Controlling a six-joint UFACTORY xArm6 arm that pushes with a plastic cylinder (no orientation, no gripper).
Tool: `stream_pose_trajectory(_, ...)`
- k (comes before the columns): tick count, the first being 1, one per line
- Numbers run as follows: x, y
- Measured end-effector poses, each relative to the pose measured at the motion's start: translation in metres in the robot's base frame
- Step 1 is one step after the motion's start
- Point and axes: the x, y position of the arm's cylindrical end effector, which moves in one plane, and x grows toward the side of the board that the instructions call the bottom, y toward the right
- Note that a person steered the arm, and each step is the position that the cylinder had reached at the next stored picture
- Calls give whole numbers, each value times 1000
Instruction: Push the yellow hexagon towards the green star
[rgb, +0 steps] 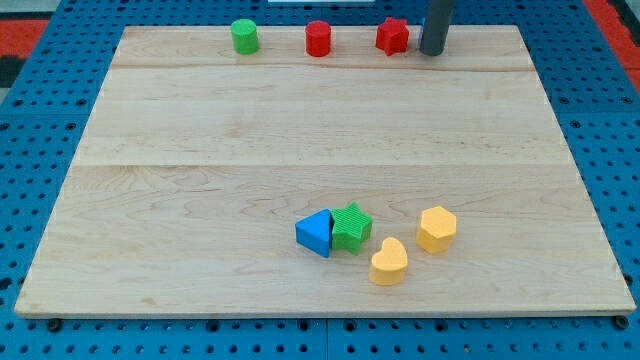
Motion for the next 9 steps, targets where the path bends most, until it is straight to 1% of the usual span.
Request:
stream_pose_trajectory(1, -1, 16)
stream_pose_trajectory(2, 24, 35)
stream_pose_trajectory(4, 142, 74)
stream_pose_trajectory(5, 202, 78)
stream_pose_trajectory(6, 258, 77)
stream_pose_trajectory(7, 288, 66)
stream_pose_trajectory(8, 312, 40)
stream_pose_trajectory(9, 321, 16)
